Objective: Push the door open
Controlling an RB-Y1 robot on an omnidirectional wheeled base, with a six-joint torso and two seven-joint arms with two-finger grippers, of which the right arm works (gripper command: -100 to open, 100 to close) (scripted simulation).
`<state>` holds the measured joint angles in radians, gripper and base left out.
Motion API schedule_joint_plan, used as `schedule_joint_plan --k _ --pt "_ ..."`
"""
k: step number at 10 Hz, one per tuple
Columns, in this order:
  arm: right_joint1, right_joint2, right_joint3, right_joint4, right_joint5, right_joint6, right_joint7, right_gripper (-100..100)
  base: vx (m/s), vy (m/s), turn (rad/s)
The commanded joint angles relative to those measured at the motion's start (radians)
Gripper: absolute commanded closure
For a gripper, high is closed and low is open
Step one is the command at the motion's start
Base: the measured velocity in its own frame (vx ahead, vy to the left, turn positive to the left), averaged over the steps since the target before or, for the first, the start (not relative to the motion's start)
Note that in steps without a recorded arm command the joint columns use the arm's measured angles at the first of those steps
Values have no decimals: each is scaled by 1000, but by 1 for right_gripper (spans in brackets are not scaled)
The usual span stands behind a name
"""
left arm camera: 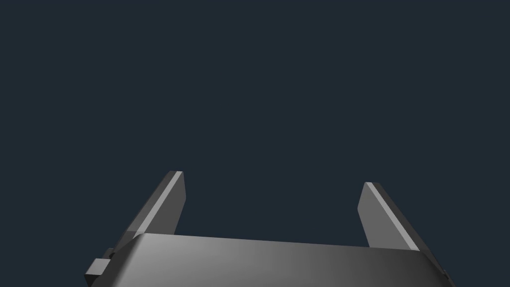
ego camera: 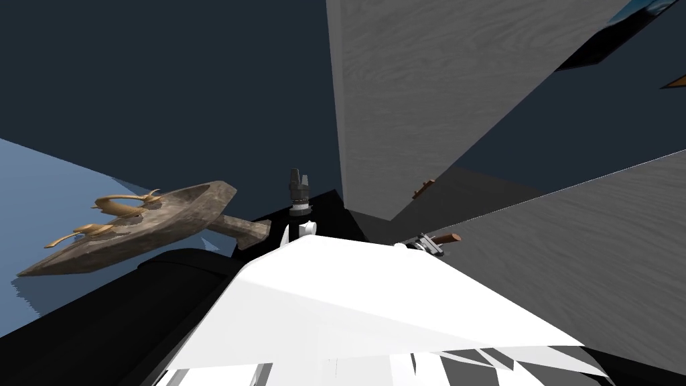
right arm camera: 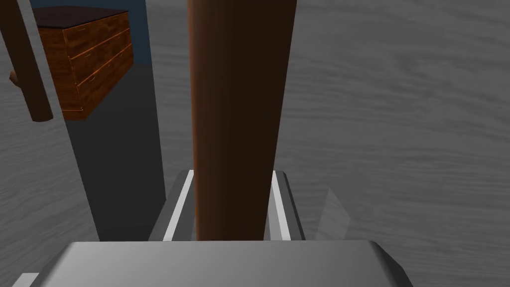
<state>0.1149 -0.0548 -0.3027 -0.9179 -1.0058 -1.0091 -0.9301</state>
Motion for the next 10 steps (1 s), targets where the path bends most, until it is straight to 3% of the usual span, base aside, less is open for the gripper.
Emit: schedule_joint_plan --k 1,10 --pt "12 -10 -23 -11 -16 -11 7 100 153 -142 -42" --pt "28 -4 -111 -16 -101 -27 27 100 163 -122 -60"
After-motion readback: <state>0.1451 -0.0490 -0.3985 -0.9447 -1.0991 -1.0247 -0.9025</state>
